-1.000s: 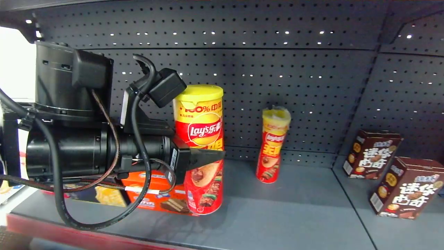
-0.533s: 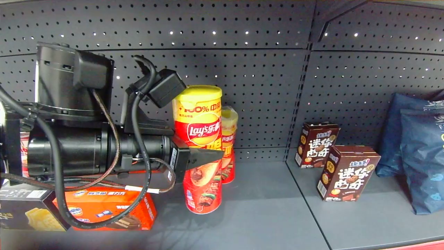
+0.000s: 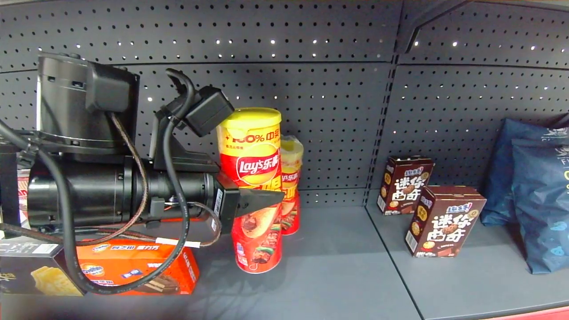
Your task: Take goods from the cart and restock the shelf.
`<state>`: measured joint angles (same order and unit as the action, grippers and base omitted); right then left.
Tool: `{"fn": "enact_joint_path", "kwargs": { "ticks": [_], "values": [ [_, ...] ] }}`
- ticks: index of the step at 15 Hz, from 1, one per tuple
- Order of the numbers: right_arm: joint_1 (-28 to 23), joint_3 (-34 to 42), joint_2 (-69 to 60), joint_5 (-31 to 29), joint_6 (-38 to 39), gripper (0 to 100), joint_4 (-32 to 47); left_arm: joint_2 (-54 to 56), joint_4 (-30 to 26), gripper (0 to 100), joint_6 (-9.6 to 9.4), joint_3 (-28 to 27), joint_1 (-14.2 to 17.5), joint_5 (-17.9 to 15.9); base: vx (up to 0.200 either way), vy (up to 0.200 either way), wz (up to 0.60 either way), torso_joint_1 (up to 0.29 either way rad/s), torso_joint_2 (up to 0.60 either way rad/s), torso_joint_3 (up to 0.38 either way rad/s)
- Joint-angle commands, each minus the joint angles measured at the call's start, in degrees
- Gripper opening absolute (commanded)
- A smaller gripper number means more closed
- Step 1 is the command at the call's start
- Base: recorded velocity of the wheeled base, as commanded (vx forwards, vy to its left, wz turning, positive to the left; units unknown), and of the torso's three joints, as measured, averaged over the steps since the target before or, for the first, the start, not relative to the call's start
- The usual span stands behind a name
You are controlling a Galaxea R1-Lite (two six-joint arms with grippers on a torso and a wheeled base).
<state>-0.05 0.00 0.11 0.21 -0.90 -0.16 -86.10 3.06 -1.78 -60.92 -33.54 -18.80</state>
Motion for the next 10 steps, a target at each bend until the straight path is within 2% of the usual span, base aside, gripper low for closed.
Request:
{"fn": "enact_joint_path", "kwargs": {
  "ticks": [1,8,10],
  "values": [
    [-0.04,0.00,-0.02,-0.03,0.11,100,-0.02,0.23,0.02,0,0.02,0.10,-0.04,-0.01,0.000,0.000,0.60,0.007,0.00,0.002],
    [0.05,0.00,0.07,-0.03,0.02,100,-0.02,0.23,0.02,0,0.02,0.18,0.05,0.08,0.000,0.000,0.00,0.000,0.00,0.000],
    [-0.04,0.00,-0.02,-0.12,0.20,100,-0.02,0.23,0.02,0,0.02,0.18,0.05,0.08,0.000,0.000,0.60,0.012,0.00,0.002]
  ]
}}
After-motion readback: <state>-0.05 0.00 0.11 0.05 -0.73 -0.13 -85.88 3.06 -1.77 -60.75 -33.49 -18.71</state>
